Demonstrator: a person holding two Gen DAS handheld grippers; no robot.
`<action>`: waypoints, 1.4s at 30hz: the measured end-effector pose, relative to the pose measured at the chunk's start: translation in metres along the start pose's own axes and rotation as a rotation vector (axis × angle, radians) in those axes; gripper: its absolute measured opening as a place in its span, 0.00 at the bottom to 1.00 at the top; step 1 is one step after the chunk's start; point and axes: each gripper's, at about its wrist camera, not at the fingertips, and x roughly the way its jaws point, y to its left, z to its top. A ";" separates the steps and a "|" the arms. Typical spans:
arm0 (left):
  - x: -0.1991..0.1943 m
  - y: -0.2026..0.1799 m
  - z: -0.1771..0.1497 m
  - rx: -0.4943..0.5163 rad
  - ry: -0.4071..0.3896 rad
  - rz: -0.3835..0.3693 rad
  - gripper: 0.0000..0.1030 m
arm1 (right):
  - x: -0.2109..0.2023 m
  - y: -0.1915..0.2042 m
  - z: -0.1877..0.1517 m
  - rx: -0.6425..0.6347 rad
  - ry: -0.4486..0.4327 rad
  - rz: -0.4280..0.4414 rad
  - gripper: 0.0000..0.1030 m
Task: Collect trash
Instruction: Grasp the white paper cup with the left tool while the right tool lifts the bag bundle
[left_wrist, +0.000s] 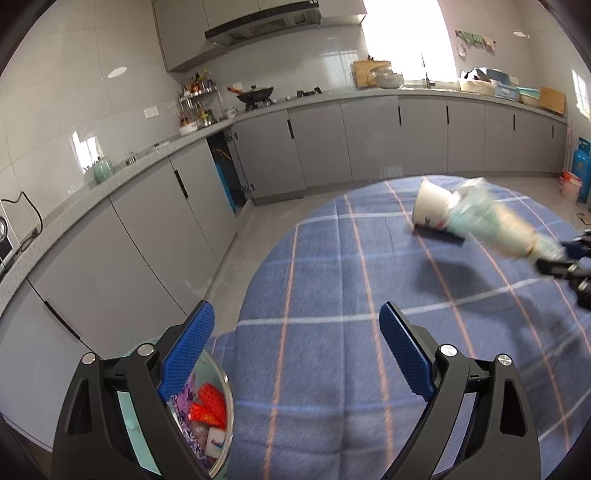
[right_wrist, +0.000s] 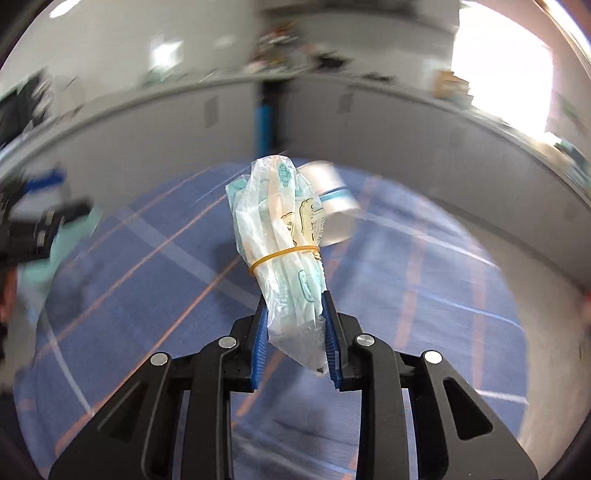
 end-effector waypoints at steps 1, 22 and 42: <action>0.003 -0.006 0.007 -0.015 -0.005 -0.006 0.89 | -0.006 -0.016 0.003 0.066 -0.028 -0.053 0.26; 0.125 -0.175 0.106 -0.113 0.130 -0.035 0.95 | 0.028 -0.125 0.000 0.304 -0.060 -0.344 0.26; 0.163 -0.192 0.090 -0.095 0.249 -0.040 0.94 | 0.036 -0.130 0.004 0.309 -0.028 -0.303 0.27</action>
